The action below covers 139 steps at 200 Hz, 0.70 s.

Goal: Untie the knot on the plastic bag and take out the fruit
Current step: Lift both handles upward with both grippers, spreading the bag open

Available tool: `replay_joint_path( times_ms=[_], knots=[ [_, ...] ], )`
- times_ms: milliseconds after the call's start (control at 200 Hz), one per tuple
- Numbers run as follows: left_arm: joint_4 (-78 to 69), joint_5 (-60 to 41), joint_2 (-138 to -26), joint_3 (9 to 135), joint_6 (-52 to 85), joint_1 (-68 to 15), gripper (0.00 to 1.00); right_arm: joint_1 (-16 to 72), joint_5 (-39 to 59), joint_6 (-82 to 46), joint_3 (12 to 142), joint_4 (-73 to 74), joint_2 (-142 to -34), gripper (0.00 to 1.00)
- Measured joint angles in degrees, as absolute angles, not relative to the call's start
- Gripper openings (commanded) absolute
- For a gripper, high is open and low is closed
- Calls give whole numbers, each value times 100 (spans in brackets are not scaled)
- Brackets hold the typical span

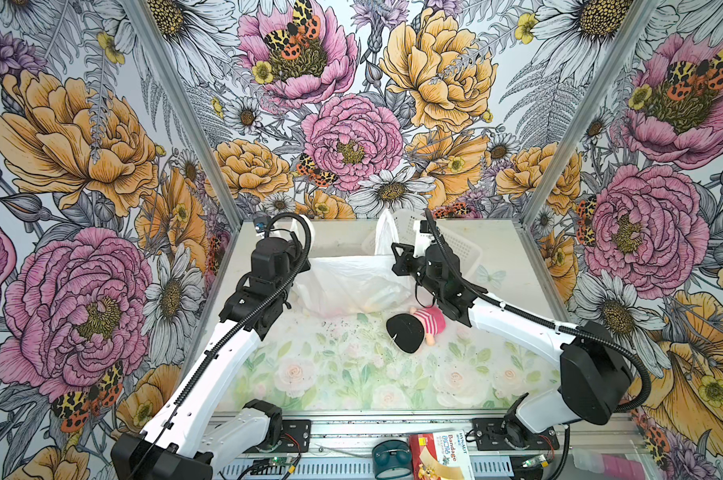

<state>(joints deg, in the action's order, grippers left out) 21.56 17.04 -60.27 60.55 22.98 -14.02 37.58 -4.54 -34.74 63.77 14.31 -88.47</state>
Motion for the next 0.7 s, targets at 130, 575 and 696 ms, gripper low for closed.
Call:
replay_joint_path(
  times_ms=[130,575,696],
  knots=[
    [2174,1085,-6248,6278,2665,-666,0,3809,-248,-3511,7288,1109,-9260,0],
    [2143,593,-5964,6672,2904,-598,0,3638,464,-3299,8624,1105,-10495,0],
    [2198,819,-5352,6093,2906,-1031,0,3651,456,-3295,8193,1363,-10353,0]
  ],
)
